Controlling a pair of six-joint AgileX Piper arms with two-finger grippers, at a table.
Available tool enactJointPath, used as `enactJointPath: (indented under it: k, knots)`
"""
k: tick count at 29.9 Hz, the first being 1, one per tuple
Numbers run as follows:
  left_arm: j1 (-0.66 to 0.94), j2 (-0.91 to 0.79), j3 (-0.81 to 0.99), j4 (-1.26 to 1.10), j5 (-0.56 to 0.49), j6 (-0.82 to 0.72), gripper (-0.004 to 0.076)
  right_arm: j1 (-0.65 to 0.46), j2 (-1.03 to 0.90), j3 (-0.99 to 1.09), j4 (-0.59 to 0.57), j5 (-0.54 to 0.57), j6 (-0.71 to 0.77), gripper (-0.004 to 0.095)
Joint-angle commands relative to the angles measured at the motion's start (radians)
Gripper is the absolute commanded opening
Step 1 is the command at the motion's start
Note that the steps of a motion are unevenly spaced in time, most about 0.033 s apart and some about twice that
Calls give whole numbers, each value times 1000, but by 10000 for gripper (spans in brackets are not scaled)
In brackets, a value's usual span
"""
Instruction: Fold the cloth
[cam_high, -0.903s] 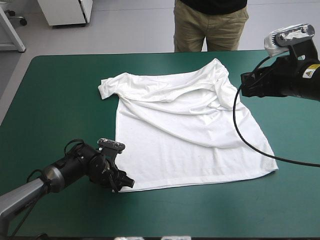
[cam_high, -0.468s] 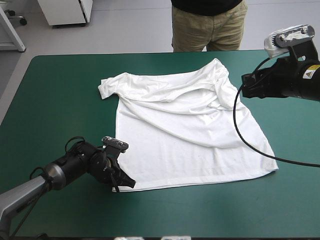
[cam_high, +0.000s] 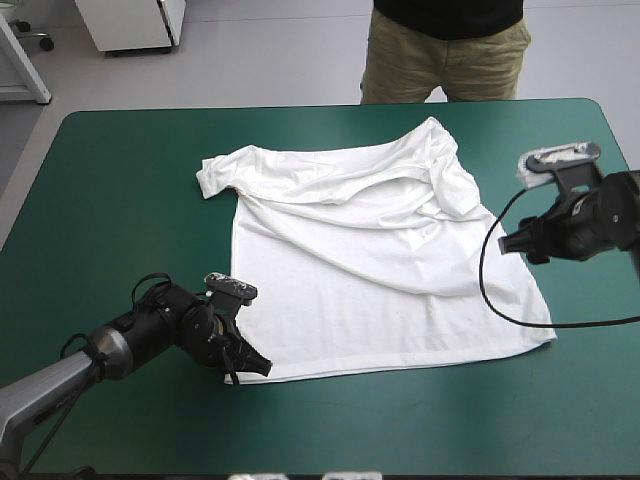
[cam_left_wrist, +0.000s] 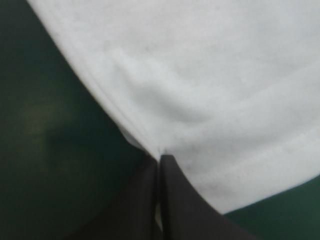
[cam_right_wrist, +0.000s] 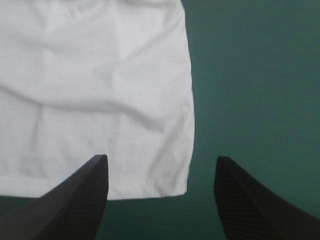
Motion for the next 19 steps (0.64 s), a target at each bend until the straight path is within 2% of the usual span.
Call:
enactJointPath:
  k: [1,4,9,14,19]
  knots:
    - [-8,32,19,-10,-24,-2,-9,-10,-9,111,-55,-89,61,605]
    - [-8,32,19,-10,-24,-2,-9,-43,0,226,-60,-184,85,605]
    - [-8,32,19,-6,-24,-2,-9,-117,32,322,-12,-256,83,604]
    - [-8,32,19,-6,-24,-2,-9,-172,74,333,3,-286,83,601]
    - [-8,32,19,-6,-32,-2,-9,-179,156,333,11,-290,68,550]
